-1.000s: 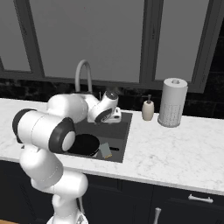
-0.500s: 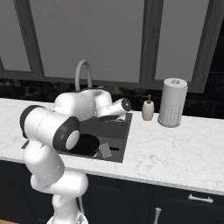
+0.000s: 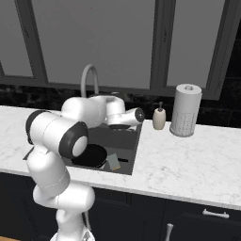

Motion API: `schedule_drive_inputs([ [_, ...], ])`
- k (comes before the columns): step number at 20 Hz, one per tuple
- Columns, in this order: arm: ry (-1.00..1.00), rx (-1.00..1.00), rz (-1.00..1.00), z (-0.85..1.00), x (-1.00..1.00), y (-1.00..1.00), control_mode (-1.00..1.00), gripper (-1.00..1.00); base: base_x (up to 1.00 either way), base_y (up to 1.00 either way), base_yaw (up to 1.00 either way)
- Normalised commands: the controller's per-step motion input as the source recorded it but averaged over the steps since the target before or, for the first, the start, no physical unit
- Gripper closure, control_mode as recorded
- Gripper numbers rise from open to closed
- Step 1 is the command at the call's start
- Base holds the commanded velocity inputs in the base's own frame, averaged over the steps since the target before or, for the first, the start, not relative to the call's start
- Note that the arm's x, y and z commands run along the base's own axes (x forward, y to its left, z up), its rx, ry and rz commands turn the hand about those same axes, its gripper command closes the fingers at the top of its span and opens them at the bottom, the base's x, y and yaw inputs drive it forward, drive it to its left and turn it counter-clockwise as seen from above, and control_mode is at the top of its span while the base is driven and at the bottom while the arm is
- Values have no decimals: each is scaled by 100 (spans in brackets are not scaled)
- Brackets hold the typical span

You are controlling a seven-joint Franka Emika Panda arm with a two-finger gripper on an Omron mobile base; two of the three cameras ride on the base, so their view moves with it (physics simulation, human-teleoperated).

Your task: Pick the pan and sponge and place them into the sink. Then turn on the water.

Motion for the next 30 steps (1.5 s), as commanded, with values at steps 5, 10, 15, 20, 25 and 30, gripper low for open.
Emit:
schedule_drive_inputs([
  [5, 0, 3, -6, 6, 31, 9, -100, -100, 0, 0, 0],
  [10, 0, 2, -13, 2, 45, 22, -100, -100, 0, 0, 0],
  [15, 0, 1, -11, 0, 39, 22, -100, -100, 0, 0, 0],
  [20, 0, 4, -7, 0, 30, 11, -100, -100, 0, 0, 0],
  [25, 0, 4, -7, 0, 34, 8, -100, -100, 0, 0, 0],
  [30, 0, 3, -7, 0, 36, 10, -100, -100, 0, 0, 0],
])
